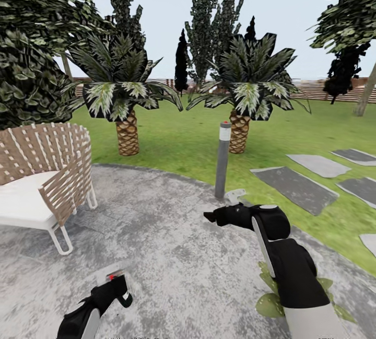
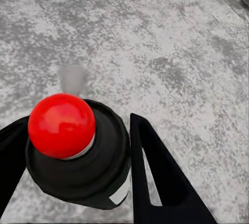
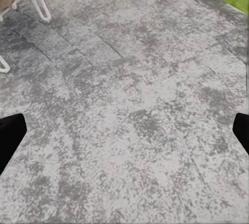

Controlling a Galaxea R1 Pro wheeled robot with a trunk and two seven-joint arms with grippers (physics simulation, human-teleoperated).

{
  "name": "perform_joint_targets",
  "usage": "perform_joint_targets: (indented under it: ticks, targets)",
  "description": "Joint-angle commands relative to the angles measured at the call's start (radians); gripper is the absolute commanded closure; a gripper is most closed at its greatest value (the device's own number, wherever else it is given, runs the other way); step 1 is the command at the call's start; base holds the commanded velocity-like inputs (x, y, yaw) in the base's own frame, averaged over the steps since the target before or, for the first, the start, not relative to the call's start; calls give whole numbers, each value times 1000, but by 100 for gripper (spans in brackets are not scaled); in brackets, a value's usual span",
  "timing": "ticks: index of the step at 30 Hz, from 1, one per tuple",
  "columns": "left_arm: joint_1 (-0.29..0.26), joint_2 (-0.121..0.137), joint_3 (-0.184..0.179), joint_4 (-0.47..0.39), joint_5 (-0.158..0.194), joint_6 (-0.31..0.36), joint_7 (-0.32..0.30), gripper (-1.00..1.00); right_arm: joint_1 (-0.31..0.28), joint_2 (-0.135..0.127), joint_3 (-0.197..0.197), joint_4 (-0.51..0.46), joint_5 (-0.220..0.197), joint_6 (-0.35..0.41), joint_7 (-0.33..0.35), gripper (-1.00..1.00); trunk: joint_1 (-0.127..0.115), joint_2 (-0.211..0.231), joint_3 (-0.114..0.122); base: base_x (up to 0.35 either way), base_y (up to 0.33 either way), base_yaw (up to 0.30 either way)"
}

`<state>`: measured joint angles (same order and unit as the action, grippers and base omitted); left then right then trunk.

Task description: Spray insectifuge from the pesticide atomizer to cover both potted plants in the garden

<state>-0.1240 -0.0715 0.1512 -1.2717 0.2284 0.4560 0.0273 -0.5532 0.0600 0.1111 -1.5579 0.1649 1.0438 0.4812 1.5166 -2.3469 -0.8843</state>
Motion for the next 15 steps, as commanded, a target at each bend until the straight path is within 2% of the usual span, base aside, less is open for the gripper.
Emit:
perform_joint_targets:
  ticks: [1, 2, 3, 4, 6, 8, 9, 10, 11, 15]
  targets:
    - [15, -4, 1, -41, 11, 35, 49, 100, -1, 20, 0, 18, 7, 3, -56, -100, 0, 0, -1, 0, 0, 300]
    - [28, -8, -1, -76, 11, 74, 125, 100, 3, 36, 1, 32, 1, 3, -136, -100, 0, 0, -1, 0, 0, 300]
    - [34, -9, -2, -90, 11, 96, 173, 100, 4, 43, 2, 36, -2, 3, -167, -100, 0, 0, -1, 0, 0, 300]
    - [39, -10, -3, -101, 12, 113, 210, 100, 6, 46, 2, 38, -4, 3, -187, -100, 0, 0, -1, 0, 0, 300]
    - [46, -11, -3, -109, 13, 127, 244, 100, 16, 48, 3, 37, -7, 3, -201, -100, 0, 0, -1, 0, 0, 300]
    - [53, -13, -4, -104, 13, 134, 266, 100, 34, 46, 11, 15, -9, 3, -200, -100, 0, 0, -1, 0, 0, 299]
    - [58, -14, -3, -99, 14, 136, 278, 100, 76, 42, 32, -39, -8, 3, -139, -100, 0, 0, -1, 0, 0, 278]
    - [59, -13, -3, -99, 14, 135, 279, 100, 82, 42, 43, -46, -7, 3, -127, -100, 0, 0, -1, 0, 0, 283]
    - [60, -12, 2, -94, 13, 131, 283, 100, 90, 42, 94, -54, -1, 3, -111, -100, 0, 0, -1, 0, 0, 293]
    - [60, -11, 4, -84, 12, 126, 285, 100, 92, 46, 116, -56, 2, 3, -106, -100, 0, 0, -1, 0, 0, 296]
